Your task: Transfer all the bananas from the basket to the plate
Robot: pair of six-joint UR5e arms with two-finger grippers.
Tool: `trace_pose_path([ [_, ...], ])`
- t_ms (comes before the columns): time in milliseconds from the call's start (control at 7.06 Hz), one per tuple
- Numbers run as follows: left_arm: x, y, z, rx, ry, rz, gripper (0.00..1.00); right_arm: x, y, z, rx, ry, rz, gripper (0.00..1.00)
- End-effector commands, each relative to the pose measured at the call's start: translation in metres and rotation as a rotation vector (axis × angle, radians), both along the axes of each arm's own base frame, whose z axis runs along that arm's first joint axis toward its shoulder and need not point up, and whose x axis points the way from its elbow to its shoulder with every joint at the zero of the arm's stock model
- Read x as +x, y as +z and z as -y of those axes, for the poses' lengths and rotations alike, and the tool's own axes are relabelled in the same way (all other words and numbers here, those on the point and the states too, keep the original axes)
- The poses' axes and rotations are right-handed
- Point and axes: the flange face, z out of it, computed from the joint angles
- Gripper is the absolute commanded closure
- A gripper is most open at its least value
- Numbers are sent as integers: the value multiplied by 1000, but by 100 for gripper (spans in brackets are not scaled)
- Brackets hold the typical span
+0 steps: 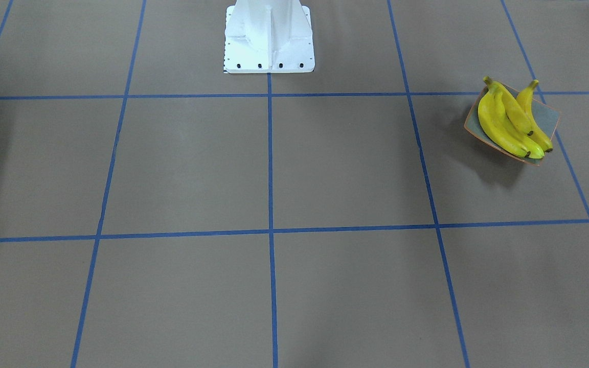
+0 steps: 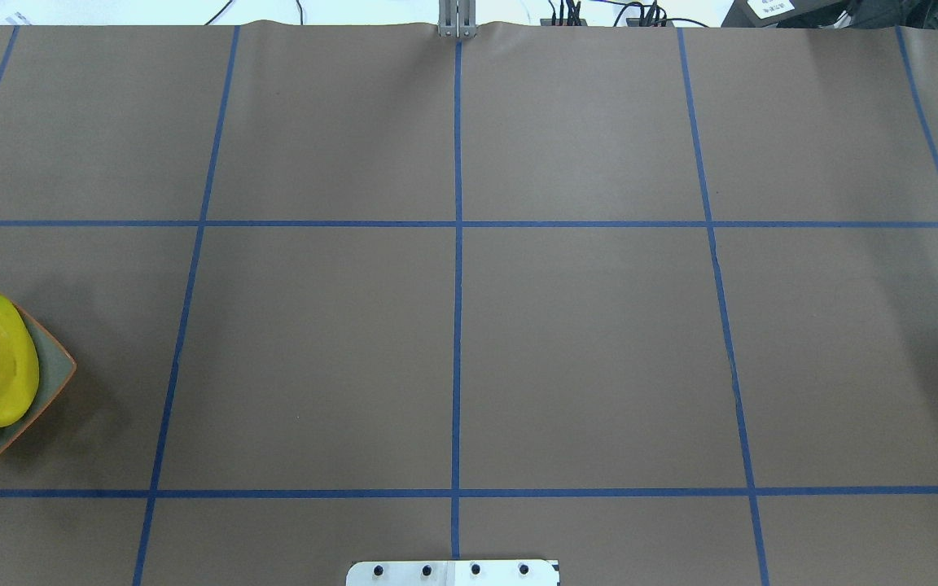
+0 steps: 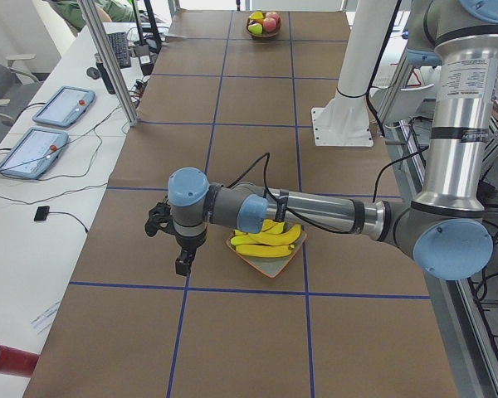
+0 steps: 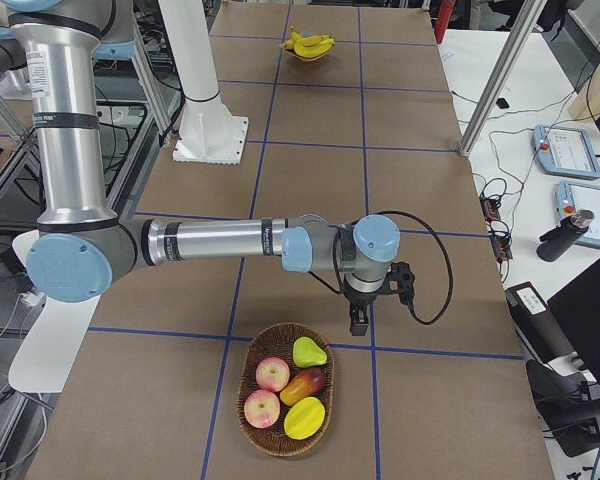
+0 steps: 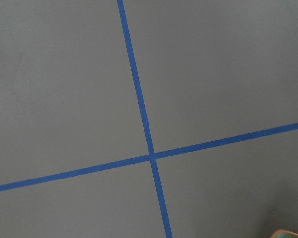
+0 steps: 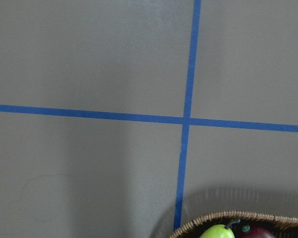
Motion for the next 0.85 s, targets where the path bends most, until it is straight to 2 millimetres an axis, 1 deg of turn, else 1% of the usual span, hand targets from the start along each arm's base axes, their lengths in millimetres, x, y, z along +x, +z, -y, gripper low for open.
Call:
trace_pose_path([
  [0,-1,17,-18,-25,3,-4,0,13,31,-26,-43,16,-20,1],
  [283,-5,25,-20,-44,-9,1,0,16,23,-25,-47,31,-6,1],
  [567,-5,39,-21,-72,-10,3,0,16,14,-24,-55,54,-6,1],
  [708,-5,38,-21,-69,-10,5,0,15,7,-24,-68,60,0,1],
])
